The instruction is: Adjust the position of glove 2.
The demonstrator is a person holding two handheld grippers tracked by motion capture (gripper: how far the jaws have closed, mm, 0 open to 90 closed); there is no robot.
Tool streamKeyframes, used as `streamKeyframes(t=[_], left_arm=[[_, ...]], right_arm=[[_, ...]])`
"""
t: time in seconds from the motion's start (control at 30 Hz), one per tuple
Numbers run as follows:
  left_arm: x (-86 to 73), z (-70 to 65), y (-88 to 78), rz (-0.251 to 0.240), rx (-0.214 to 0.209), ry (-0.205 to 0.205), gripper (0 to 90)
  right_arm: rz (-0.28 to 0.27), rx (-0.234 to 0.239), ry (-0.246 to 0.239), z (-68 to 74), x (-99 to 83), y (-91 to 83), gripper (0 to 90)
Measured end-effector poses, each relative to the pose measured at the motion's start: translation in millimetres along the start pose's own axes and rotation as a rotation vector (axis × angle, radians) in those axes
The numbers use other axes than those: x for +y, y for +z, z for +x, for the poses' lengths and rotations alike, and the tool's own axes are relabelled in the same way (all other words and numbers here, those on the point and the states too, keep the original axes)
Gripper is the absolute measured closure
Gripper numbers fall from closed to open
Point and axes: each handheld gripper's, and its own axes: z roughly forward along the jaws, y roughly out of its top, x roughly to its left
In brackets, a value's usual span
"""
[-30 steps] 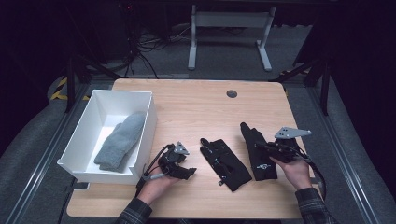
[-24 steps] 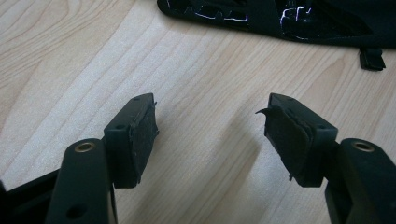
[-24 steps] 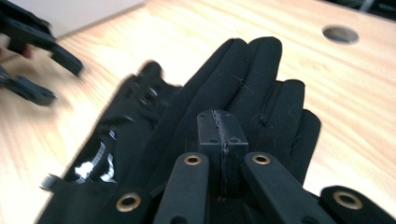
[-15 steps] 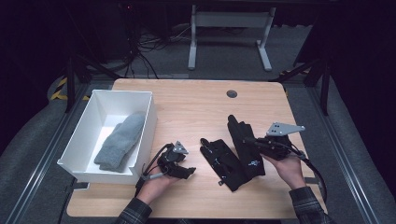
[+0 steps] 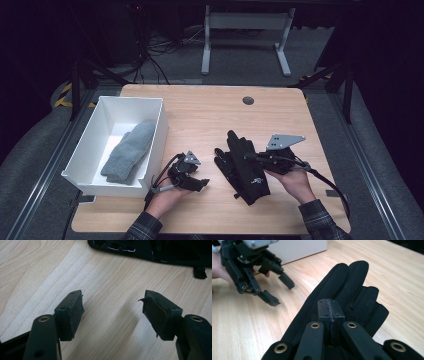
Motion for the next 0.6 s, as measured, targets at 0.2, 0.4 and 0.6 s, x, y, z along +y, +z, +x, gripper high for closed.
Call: streamKeyframes(t=[0.2,0.4,0.6], left_arm=[[-0.1,-0.1,0.4,0.002,0.001,0.0,32.9],[-0.2,0.5,0.7,0.003,-0.001,0.001,32.6],[-0.3,-0.3,1.8,0.004,0.0,-0.001,32.5]], right_arm=[[0.047,0.04,-0.028,5.4,-0.4,17.1,90.0],[0.088,0.056,-0.036,4.0,-5.9,34.4,90.0],[0.1,0.078,-0.049,6.0,-9.0,46.5,90.0]])
